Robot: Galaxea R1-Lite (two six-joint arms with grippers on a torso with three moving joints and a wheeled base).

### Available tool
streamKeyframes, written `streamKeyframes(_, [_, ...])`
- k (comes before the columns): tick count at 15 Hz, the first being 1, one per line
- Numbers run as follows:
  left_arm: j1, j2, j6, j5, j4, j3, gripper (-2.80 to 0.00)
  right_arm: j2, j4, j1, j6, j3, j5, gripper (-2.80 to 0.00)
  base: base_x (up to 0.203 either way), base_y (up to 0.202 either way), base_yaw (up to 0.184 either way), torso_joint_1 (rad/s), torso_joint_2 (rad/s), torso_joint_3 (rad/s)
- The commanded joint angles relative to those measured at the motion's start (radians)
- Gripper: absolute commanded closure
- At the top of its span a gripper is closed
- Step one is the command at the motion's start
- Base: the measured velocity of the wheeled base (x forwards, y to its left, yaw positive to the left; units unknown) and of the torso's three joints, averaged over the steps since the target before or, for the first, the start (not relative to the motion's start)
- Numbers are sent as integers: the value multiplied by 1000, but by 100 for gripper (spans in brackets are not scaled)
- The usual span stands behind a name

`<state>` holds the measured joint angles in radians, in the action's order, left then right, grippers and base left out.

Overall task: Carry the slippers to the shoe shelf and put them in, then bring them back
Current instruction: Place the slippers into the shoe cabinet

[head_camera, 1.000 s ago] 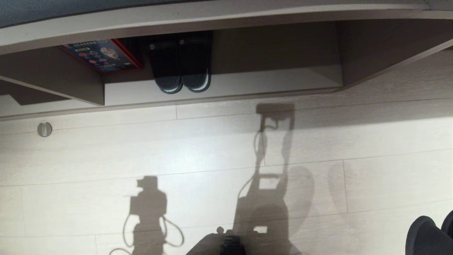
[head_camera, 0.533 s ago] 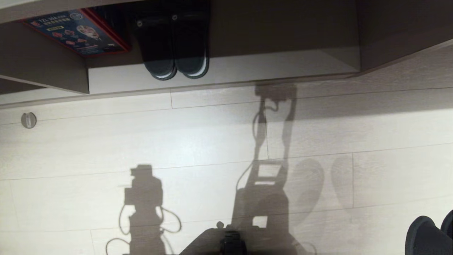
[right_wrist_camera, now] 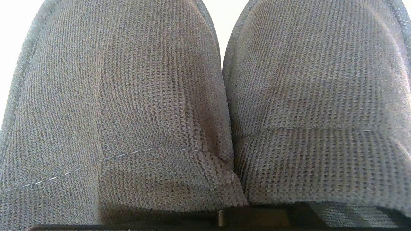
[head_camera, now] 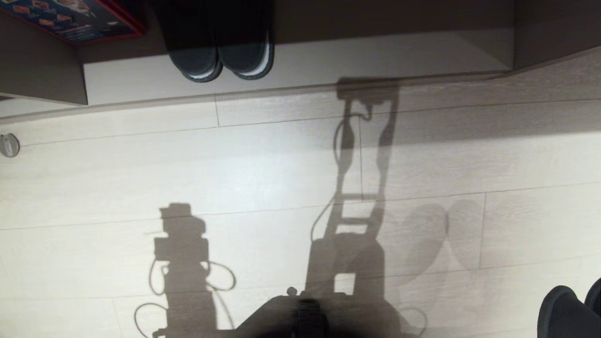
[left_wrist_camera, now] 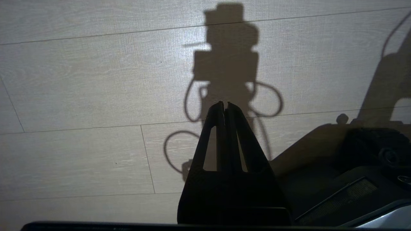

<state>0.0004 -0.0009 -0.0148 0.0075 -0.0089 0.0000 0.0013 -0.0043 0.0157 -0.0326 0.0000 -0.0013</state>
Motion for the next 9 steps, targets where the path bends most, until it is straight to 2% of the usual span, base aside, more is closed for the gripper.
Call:
streamKeyframes(1, [1, 1, -2, 0, 0, 0, 0, 0, 0, 0, 0, 0, 0, 0, 0, 0, 0, 1, -1, -118])
streamKeyframes(5, [1, 1, -2, 0, 1, 0, 0, 0, -14, 1, -6, -14, 8, 0, 0, 0, 0, 5, 2, -43])
streamKeyframes(8, [1, 1, -1, 0, 1, 0, 0, 70, 0, 1, -4, -137, 126, 0, 0, 0, 0, 0, 0, 0])
streamKeyframes(9, [1, 1, -1, 0, 1, 0, 0, 118, -18, 6, -4, -170, 136, 0, 0, 0, 0, 0, 0, 0])
